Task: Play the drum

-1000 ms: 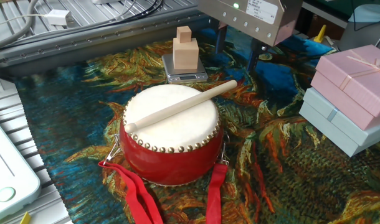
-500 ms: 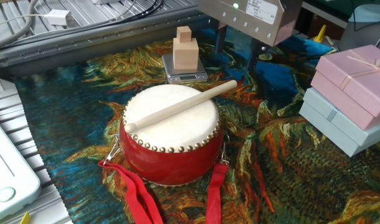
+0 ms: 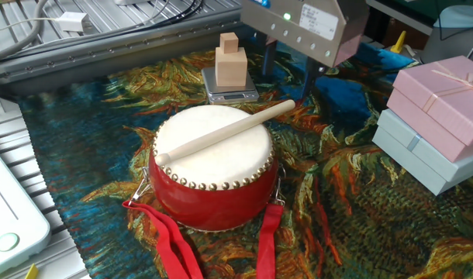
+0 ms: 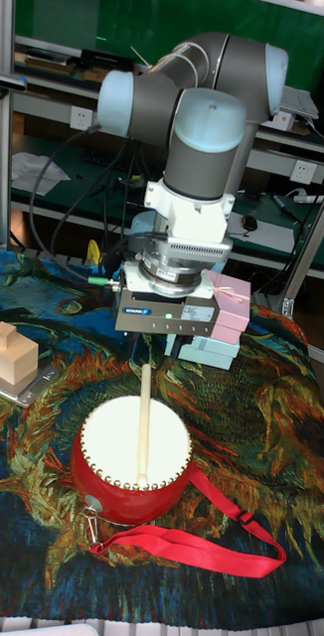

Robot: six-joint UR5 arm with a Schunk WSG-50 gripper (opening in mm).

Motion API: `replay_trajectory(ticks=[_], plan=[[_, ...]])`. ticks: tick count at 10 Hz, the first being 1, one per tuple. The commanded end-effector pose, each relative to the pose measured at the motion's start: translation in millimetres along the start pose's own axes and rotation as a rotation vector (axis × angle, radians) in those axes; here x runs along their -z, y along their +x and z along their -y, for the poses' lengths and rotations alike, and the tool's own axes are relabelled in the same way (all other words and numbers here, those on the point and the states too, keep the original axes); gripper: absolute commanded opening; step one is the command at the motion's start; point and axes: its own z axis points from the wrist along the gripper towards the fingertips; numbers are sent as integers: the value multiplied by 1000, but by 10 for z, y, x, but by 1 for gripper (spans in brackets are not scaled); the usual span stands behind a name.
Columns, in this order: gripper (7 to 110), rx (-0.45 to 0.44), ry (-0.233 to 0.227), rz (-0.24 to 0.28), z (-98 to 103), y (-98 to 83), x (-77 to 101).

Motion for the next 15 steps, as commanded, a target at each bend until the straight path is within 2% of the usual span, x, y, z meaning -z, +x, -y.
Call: replay_trajectory(ticks=[1, 4, 8, 12, 15], plan=[[66, -13, -22, 26, -35, -151, -99], [66, -20, -36, 37, -75, -221, -156], [66, 2, -24, 1, -60, -107, -278], [66, 24, -33, 0, -78, -27, -438], [66, 19, -18, 19, -57, -3, -598]])
